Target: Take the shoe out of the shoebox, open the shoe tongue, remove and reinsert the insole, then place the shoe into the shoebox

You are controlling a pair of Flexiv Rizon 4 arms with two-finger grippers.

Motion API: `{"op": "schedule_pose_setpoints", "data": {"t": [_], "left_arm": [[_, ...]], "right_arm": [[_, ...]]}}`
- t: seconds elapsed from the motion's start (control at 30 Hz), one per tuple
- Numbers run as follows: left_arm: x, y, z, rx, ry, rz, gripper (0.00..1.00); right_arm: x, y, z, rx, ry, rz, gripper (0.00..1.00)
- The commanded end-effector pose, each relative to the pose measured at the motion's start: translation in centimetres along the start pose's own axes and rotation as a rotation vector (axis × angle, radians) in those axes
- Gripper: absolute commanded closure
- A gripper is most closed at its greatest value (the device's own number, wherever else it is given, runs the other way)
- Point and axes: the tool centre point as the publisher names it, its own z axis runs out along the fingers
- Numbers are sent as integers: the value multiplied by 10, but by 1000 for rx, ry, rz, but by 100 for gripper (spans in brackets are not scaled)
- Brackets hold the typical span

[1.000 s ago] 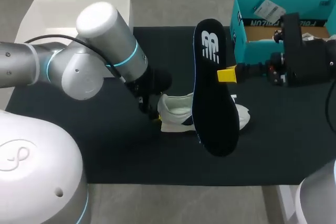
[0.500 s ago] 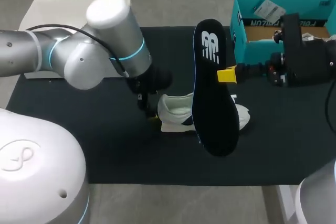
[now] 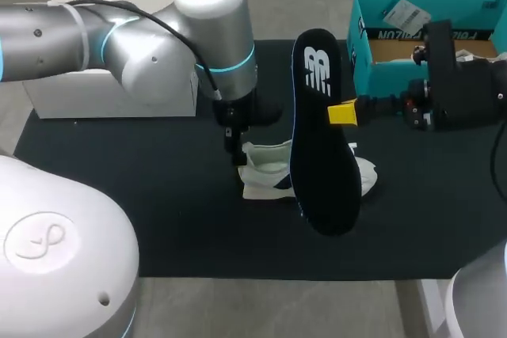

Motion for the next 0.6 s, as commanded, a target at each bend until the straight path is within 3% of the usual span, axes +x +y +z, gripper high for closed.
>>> {"op": "schedule_pose_setpoints", "data": {"t": [0.03,0.37,0.5,0.6], "left_arm": [[3,-7,-14,-60,-3,-2,0],[5,-24,-15,-42,26,21,0],[8,-27,-14,-103,20,17,0],[8,-27,-14,-103,20,17,0]], "right_arm": [[-1,2,4,2,-1,2,100],[-1,2,4,2,-1,2,100],[-1,2,4,2,-1,2,100],[-1,2,4,2,-1,2,100]]}}
